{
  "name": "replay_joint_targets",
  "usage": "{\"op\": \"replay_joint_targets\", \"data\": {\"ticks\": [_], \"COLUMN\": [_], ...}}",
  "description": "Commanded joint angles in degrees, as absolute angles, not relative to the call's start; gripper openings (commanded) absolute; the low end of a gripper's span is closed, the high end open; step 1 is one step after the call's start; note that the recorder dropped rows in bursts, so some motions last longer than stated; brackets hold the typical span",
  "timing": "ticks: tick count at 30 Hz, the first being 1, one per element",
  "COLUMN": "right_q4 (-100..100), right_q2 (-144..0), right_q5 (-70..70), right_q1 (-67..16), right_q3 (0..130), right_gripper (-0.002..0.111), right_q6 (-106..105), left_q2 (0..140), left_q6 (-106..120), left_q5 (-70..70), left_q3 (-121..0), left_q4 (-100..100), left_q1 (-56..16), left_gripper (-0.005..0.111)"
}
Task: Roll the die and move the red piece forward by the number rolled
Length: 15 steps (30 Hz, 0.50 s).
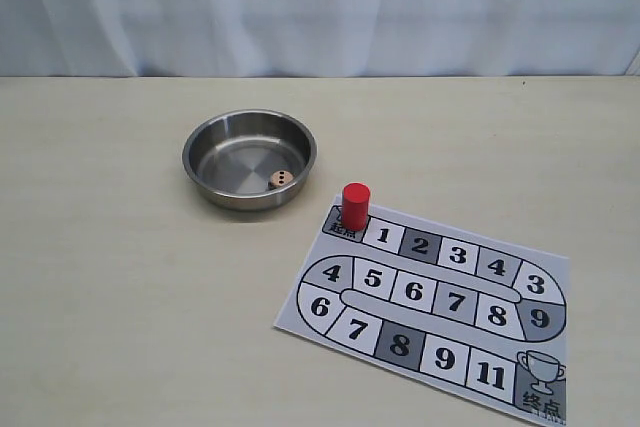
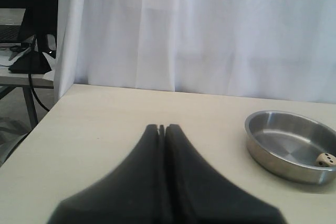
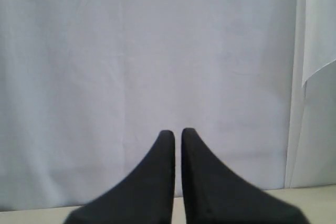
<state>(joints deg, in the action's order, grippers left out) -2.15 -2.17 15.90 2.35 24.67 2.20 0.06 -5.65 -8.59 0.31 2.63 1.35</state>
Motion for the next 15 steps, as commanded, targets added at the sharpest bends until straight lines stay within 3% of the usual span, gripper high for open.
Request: {"op": "replay_joint_targets", "data": {"ticks": [1,10,14,15], "right_q4": [-2.14,-7.66,-22.89,-29.79], "right_q2": [-7.90,-31.39,-41.14,-44.84], "right_q5": [21.85,25.69,30.06,32.23], "right_q1": [2.49,2.49,2.49,2.49], "right_q3": [30.71,39.88,43.91,45.47], "right_gripper": [0.004,0.005,0.024,0.034], "right_q6": [0.50,-6.17,-21.74,-28.41], "left_q2": [0.00,0.00,0.00,0.00], "left_q6": [-5.76,-5.76,-5.76,-5.76], "left_q5": [-8.17,-8.17,-8.17,-8.17], "left_q3": [0.00,0.00,0.00,0.00], "left_q4": [2.44,2.44,2.44,2.44], "left_q1": [1.36,1.36,1.36,1.36], "left_gripper": [0.000,0.000,0.000,0.000]}}
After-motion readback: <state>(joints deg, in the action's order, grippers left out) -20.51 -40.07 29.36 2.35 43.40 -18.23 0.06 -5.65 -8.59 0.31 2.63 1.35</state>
